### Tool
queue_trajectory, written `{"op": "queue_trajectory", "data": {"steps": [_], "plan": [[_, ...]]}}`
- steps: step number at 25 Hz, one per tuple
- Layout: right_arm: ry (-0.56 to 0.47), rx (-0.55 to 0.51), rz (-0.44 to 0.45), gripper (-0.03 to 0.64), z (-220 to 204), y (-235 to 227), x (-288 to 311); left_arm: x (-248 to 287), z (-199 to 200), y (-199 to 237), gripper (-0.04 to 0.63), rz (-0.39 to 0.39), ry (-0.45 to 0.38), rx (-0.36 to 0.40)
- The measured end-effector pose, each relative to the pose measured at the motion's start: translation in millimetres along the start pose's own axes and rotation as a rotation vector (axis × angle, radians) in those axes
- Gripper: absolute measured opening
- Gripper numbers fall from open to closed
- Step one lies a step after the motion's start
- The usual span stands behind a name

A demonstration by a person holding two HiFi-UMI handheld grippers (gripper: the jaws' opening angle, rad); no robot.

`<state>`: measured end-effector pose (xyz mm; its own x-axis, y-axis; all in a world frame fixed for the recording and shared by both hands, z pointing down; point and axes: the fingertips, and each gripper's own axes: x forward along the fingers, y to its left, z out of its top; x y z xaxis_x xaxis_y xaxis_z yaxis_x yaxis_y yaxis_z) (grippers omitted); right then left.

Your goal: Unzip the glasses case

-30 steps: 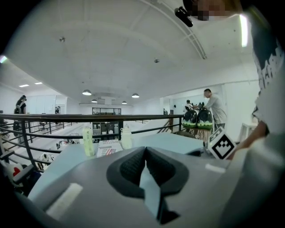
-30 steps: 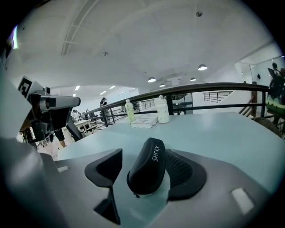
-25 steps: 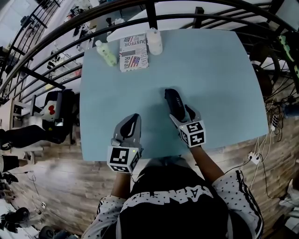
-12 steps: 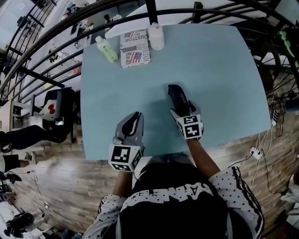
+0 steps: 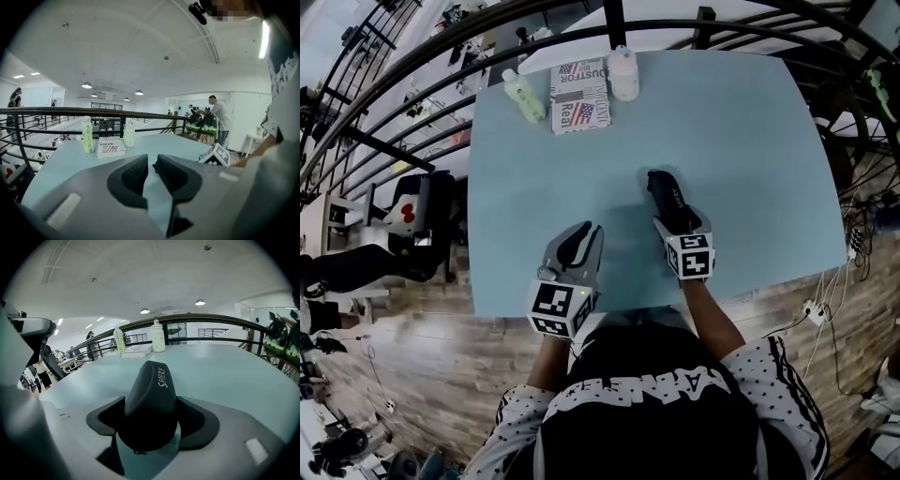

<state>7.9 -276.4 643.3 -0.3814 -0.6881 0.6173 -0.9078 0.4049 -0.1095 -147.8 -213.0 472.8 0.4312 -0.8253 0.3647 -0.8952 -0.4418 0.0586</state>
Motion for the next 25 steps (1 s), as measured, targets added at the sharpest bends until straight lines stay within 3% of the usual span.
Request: {"op": "queue_trajectory", "data": {"steps": [9,25], "plan": [[-0.129,0.021,0.026,0.345,26.2,-2.9,-26.9,29.0,-2.5,-20.6,0.000,-0.107,0.041,-0.047],[-0.527,-0.133,0.094,0.345,120.1,19.1,-137.1,54.5,64.5,-86.6,0.000,-0.323,-0.056,-0.006]]}}
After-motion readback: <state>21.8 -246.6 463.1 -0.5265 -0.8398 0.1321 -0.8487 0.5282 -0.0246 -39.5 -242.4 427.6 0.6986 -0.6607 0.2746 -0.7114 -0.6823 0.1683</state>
